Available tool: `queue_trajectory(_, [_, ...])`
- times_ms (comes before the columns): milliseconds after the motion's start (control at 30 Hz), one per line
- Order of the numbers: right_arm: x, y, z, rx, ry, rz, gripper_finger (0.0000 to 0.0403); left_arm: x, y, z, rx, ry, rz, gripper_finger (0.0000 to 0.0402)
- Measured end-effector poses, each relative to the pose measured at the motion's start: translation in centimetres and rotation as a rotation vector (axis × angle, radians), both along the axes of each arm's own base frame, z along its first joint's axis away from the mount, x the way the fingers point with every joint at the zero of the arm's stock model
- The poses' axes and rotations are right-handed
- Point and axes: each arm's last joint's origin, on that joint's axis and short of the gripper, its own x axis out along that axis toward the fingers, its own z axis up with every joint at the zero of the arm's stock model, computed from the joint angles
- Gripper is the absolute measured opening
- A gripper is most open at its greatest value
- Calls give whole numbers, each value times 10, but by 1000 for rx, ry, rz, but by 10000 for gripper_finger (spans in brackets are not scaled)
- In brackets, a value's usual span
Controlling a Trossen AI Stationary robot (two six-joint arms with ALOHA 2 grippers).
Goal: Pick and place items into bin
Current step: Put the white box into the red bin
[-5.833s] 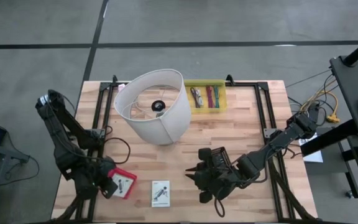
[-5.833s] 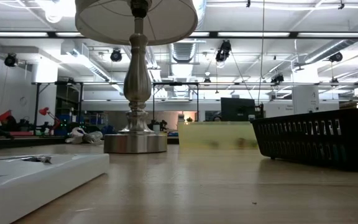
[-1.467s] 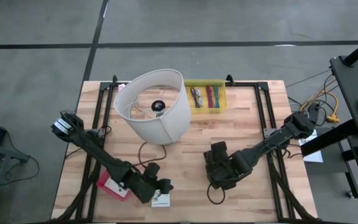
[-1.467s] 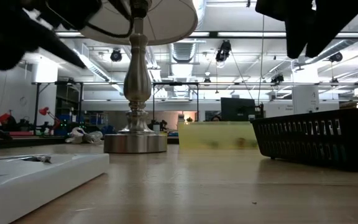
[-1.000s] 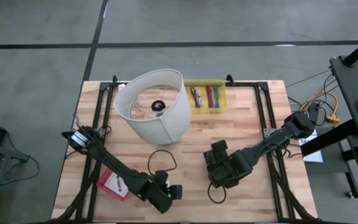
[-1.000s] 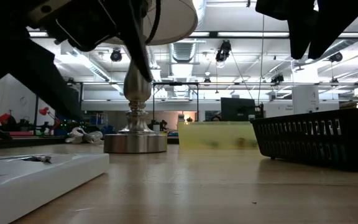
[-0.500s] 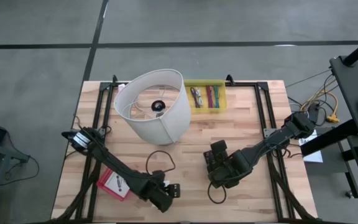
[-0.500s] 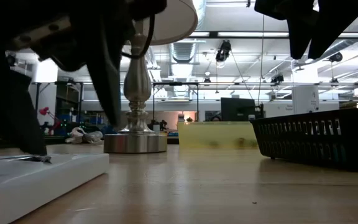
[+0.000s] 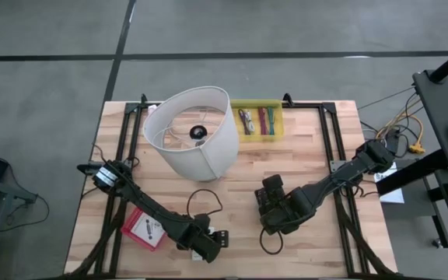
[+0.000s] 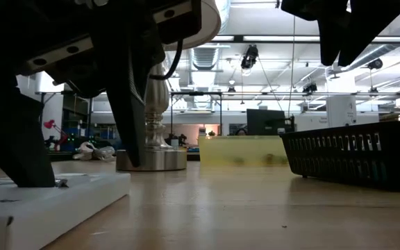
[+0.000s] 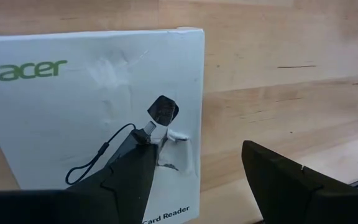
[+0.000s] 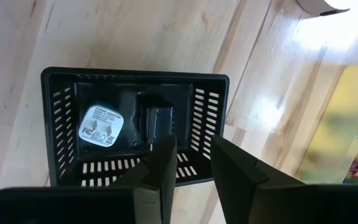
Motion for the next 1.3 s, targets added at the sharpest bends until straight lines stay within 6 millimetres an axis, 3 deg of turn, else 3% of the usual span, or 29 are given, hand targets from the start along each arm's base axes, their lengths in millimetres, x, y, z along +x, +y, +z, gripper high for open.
queue_trajectory(167, [0, 0, 0, -2, 2, 9, 79, -2, 2, -9, -3, 32, -2, 206])
queue_trajectory(467, [0, 0, 0, -10, 4, 29, 72, -12, 8, -22, 17, 102, -19, 111])
queue_trajectory(633, [1, -1, 1, -52, -18, 30, 77, -13, 9, -25, 26, 106, -60, 77])
queue_trajectory(1067, [1, -1, 1, -62, -17, 44, 71, -15, 9, -26, 58, 108, -234, 68])
queue_trajectory(1300, [1, -1, 1, -62, -17, 44, 74, -14, 9, -4, 52, 42, -310, 69])
